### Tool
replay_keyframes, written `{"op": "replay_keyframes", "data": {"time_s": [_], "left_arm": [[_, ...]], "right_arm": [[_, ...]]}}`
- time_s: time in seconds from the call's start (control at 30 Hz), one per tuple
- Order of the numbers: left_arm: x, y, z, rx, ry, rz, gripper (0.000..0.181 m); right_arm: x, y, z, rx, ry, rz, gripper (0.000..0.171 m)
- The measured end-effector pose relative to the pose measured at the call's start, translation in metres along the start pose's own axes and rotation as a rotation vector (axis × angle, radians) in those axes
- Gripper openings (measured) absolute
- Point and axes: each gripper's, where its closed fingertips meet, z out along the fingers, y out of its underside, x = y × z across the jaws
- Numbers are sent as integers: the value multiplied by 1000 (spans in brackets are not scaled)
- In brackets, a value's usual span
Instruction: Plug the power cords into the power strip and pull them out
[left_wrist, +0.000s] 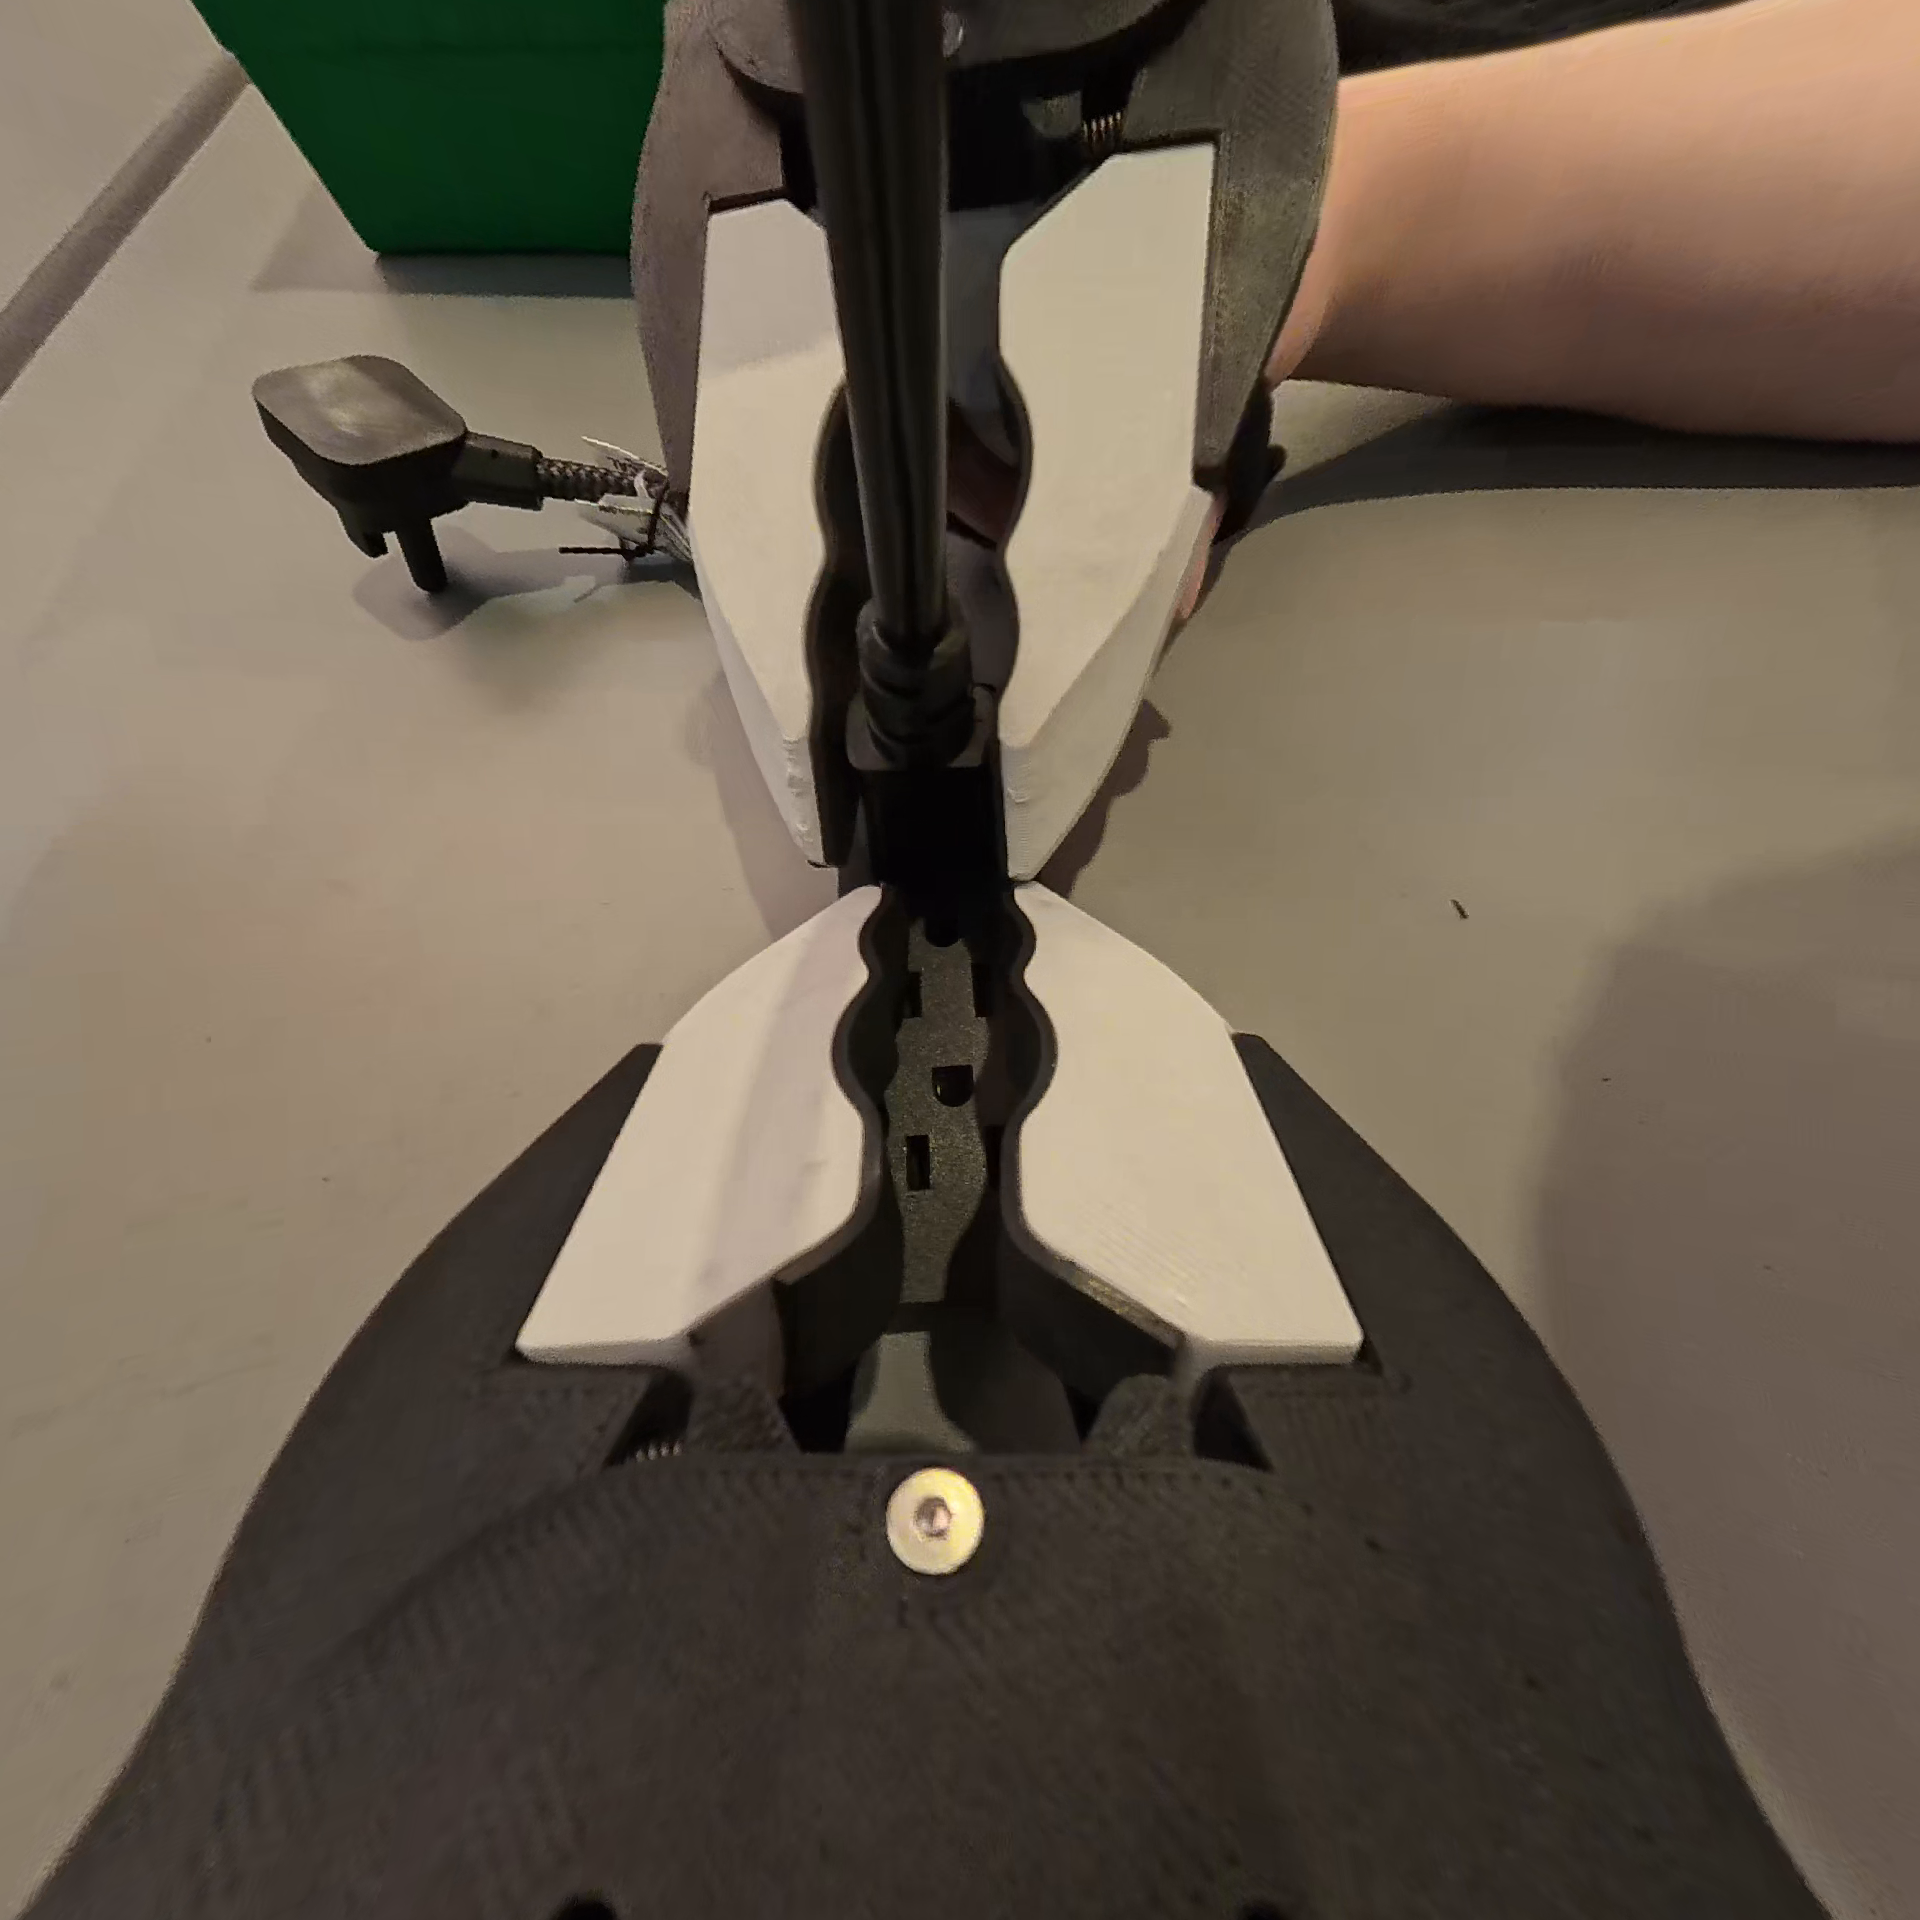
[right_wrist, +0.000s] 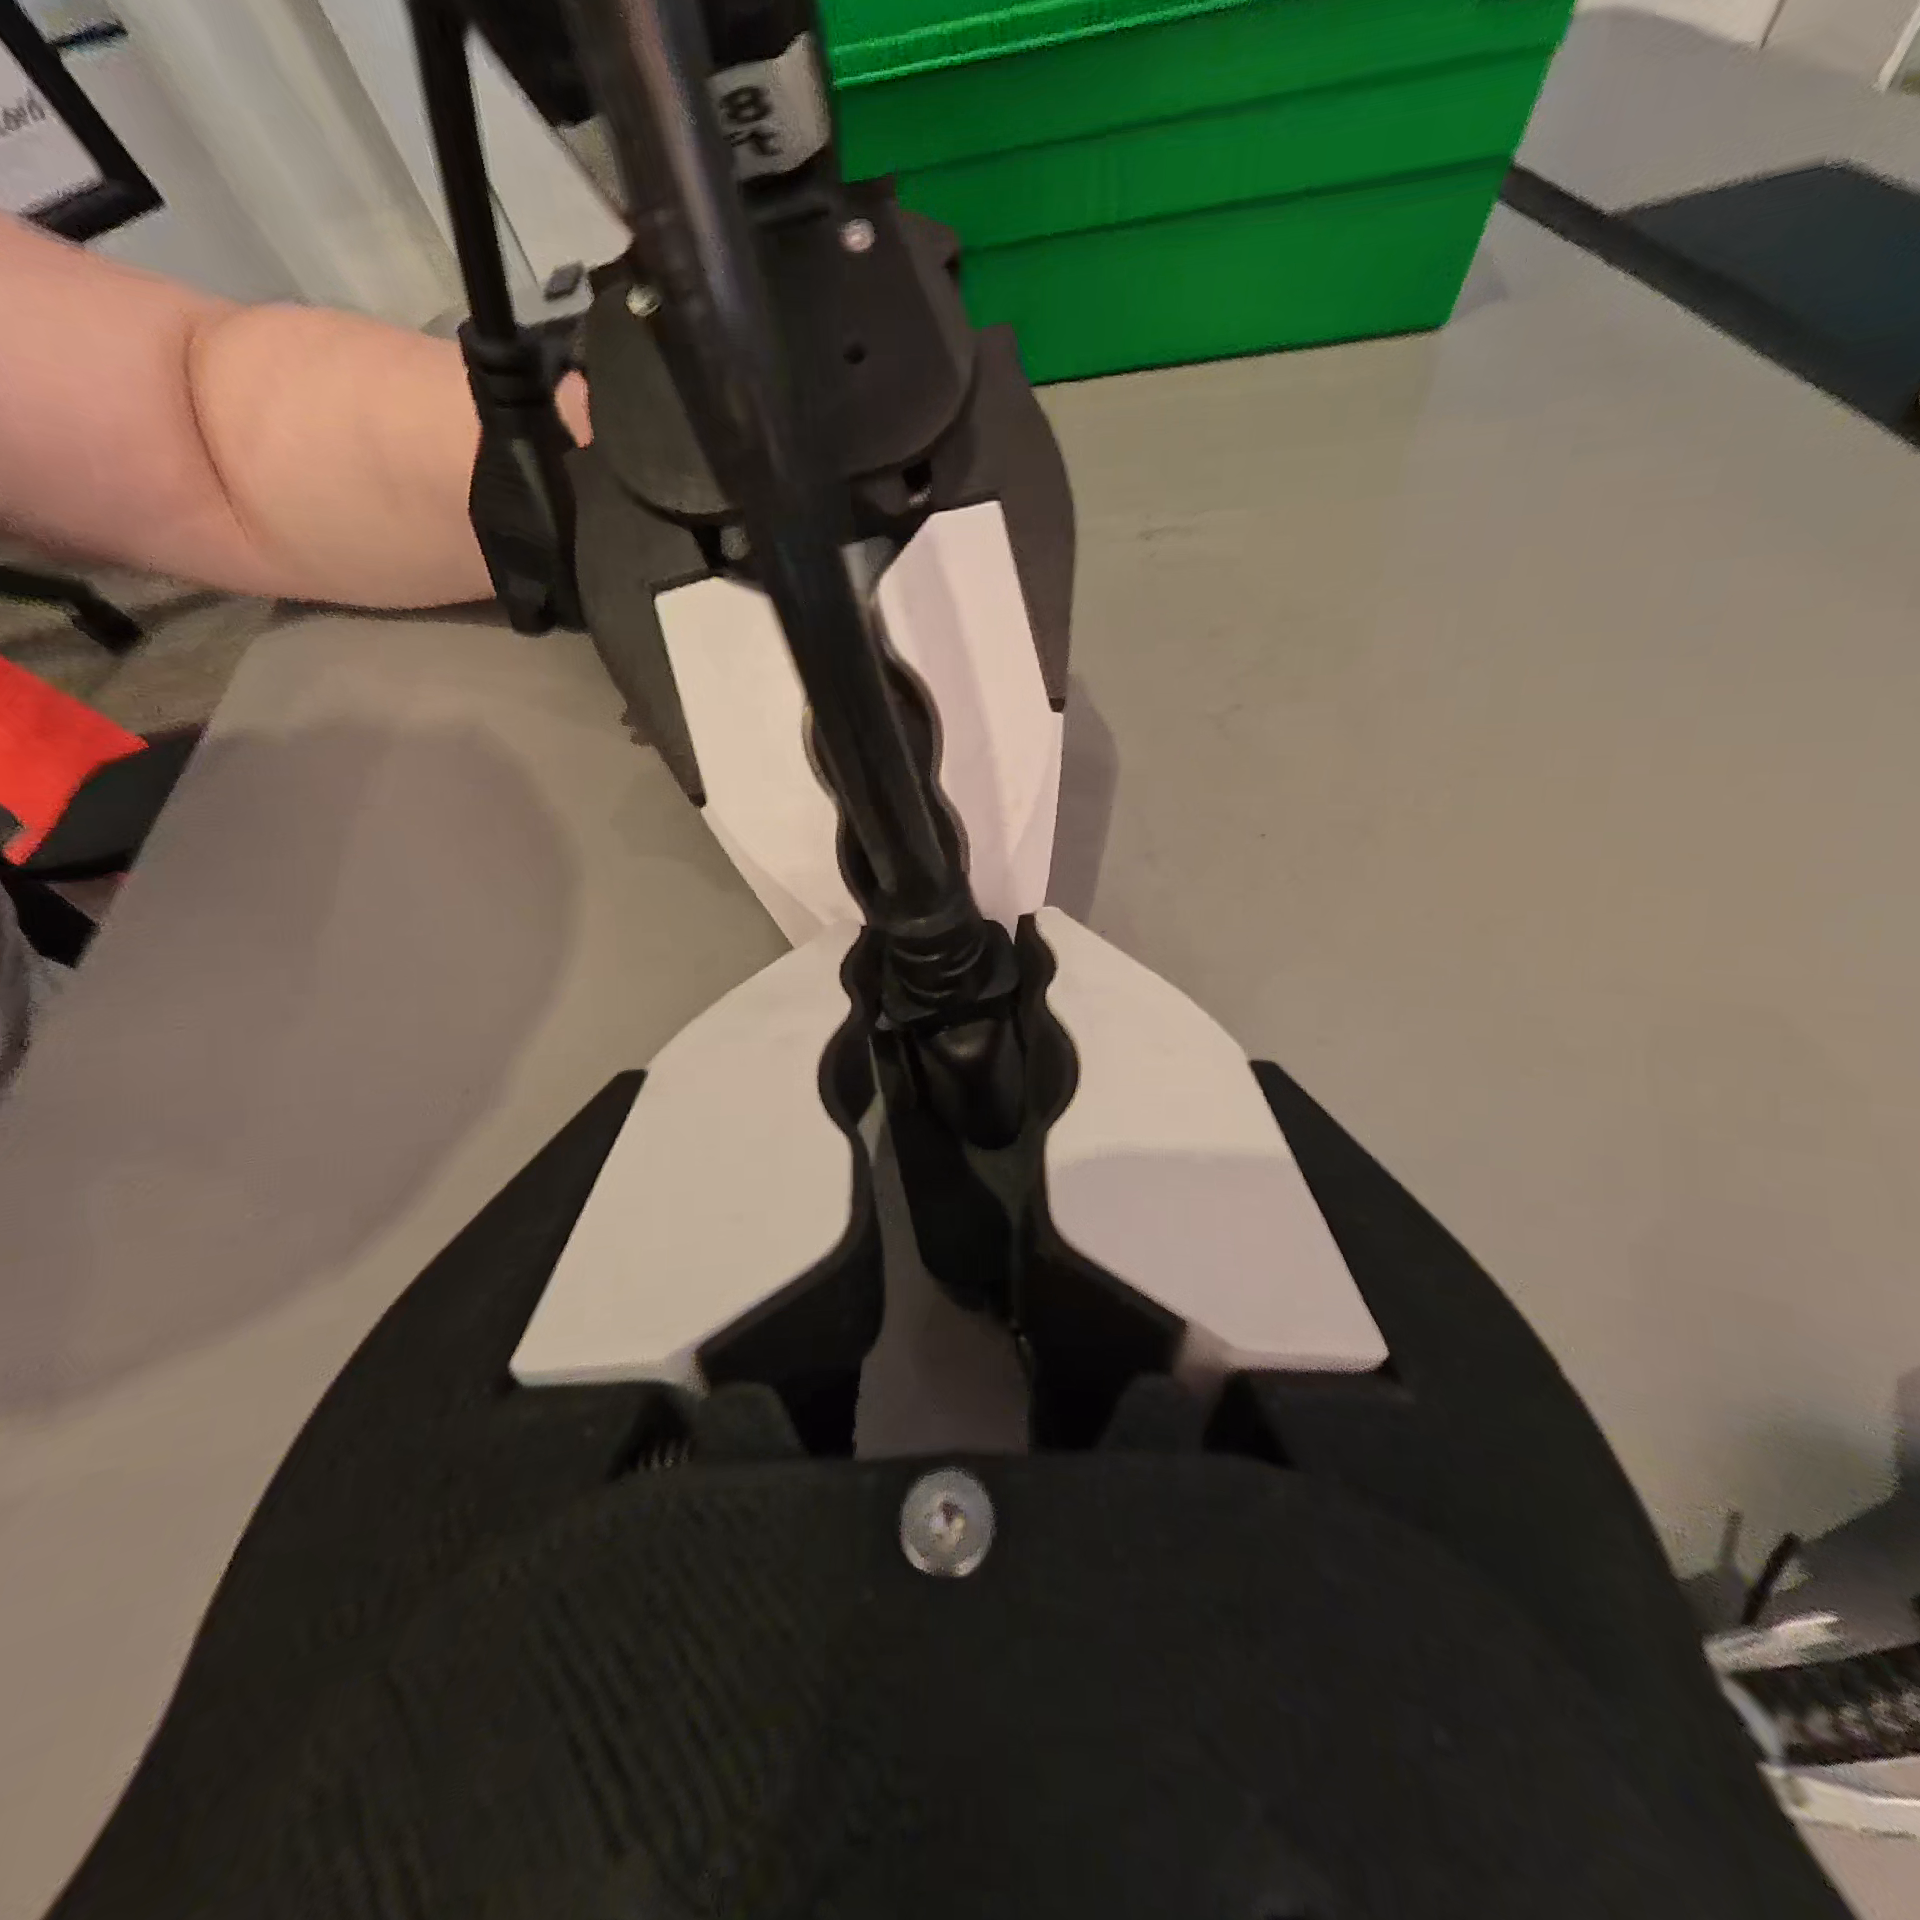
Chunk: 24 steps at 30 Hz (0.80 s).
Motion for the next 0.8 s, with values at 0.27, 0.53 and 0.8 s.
{"op": "replay_keyframes", "data": {"time_s": [0.27,0.53,0.8], "left_arm": [[-1,0,1,-1,-27,20,17],[-3,0,0,-1,-15,-14,16],[-3,1,-1,-1,7,-31,15]], "right_arm": [[0,-4,-1,6,-108,208,22],[-1,-1,-1,4,-84,46,25],[2,2,-6,32,-28,-106,25]]}}
